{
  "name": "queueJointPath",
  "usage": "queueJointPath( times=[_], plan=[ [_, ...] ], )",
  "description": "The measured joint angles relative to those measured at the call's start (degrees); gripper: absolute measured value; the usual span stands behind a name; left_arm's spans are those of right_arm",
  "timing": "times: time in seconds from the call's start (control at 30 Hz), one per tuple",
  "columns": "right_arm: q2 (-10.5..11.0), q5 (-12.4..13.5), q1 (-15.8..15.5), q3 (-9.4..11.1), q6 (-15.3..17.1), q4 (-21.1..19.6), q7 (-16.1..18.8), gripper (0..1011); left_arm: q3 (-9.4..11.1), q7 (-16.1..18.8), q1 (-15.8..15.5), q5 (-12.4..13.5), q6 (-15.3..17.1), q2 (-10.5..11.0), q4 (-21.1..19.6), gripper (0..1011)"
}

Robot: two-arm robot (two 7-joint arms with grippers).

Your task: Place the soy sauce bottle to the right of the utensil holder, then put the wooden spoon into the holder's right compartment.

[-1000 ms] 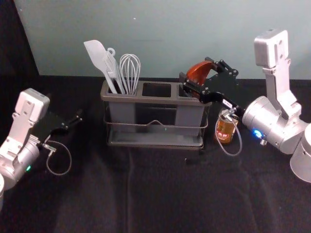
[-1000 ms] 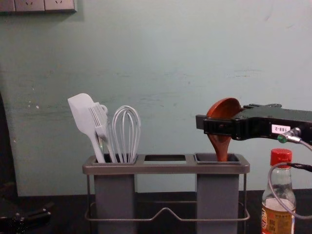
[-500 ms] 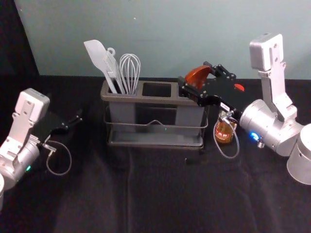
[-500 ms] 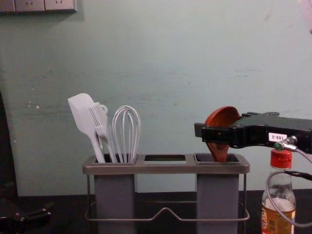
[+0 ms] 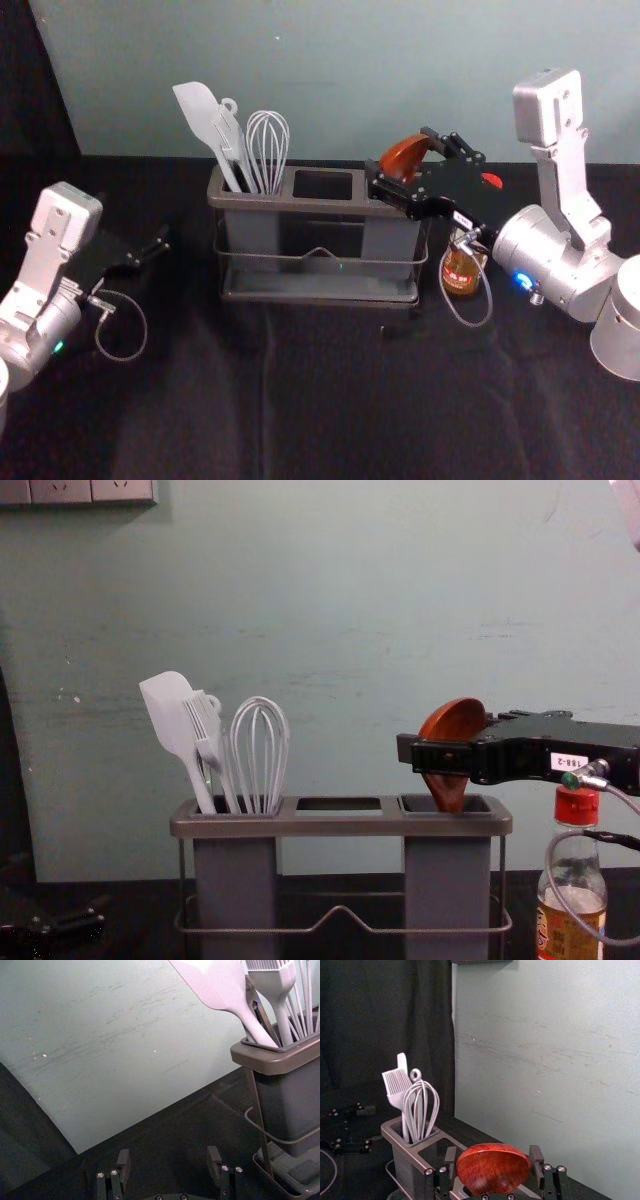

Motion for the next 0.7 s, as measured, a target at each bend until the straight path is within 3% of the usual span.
queueJointPath(
  times=[0.17, 0.7],
  plan=[
    [0.0, -0.01, 0.0, 0.02, -0.02, -0.03, 0.01, 1002, 0.0, 0.0, 0.0, 0.0, 0.0, 0.0, 0.0, 1005],
    [0.23, -0.91, -0.07, -0.21, -0.51, -1.13, -0.21, 1003, 0.0, 0.0, 0.0, 0.0, 0.0, 0.0, 0.0, 1005]
  ],
)
